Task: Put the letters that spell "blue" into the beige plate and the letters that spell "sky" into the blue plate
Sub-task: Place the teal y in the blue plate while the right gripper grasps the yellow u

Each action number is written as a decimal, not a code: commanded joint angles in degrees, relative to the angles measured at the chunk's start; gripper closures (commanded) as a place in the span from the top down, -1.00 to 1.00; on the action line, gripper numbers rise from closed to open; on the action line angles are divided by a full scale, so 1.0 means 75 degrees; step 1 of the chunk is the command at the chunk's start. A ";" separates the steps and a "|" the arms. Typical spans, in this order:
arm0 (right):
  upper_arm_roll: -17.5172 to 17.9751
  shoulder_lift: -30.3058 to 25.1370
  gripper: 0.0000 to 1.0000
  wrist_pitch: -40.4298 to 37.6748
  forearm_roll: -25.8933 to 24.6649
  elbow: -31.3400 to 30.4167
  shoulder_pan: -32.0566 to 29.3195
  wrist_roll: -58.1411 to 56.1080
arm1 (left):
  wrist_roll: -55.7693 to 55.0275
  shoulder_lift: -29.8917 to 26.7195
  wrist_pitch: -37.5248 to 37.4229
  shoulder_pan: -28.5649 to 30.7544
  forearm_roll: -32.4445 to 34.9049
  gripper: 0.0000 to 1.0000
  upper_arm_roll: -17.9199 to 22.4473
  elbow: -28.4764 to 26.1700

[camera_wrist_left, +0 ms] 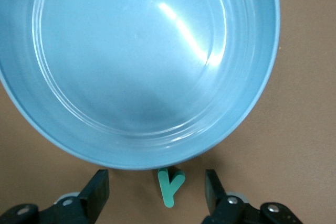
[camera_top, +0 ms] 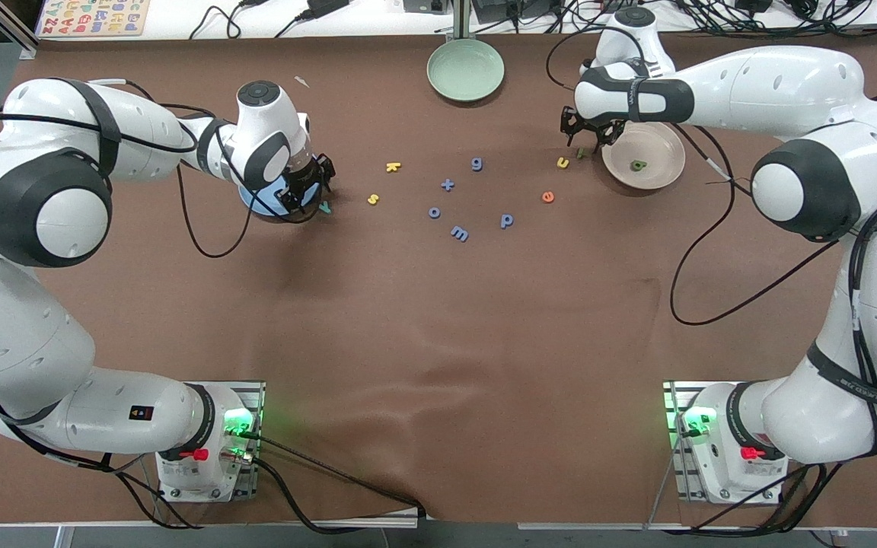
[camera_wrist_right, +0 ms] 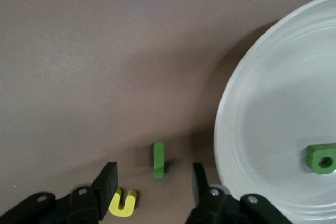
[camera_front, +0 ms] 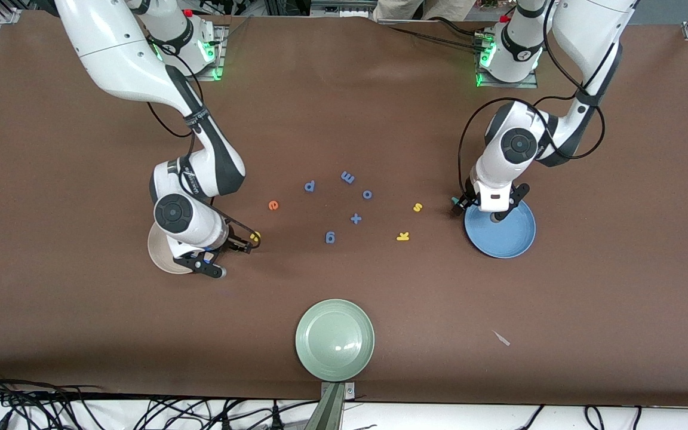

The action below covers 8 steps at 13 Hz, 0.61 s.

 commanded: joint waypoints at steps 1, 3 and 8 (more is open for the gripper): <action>0.0005 0.0170 0.21 0.0243 0.0137 0.0006 0.0111 0.0137 | -0.0111 0.0074 0.0280 0.0015 0.0038 0.63 -0.0055 -0.0148; 0.0005 0.0159 0.11 0.0279 0.0137 -0.0053 0.0088 0.0091 | -0.0111 0.0226 0.0350 -0.0055 0.0038 0.63 -0.0043 -0.0172; -0.0018 0.0159 -0.34 0.0255 0.0125 -0.0100 -0.0017 -0.0307 | -0.0099 0.0438 0.0655 -0.0090 0.0038 0.41 -0.0055 -0.0207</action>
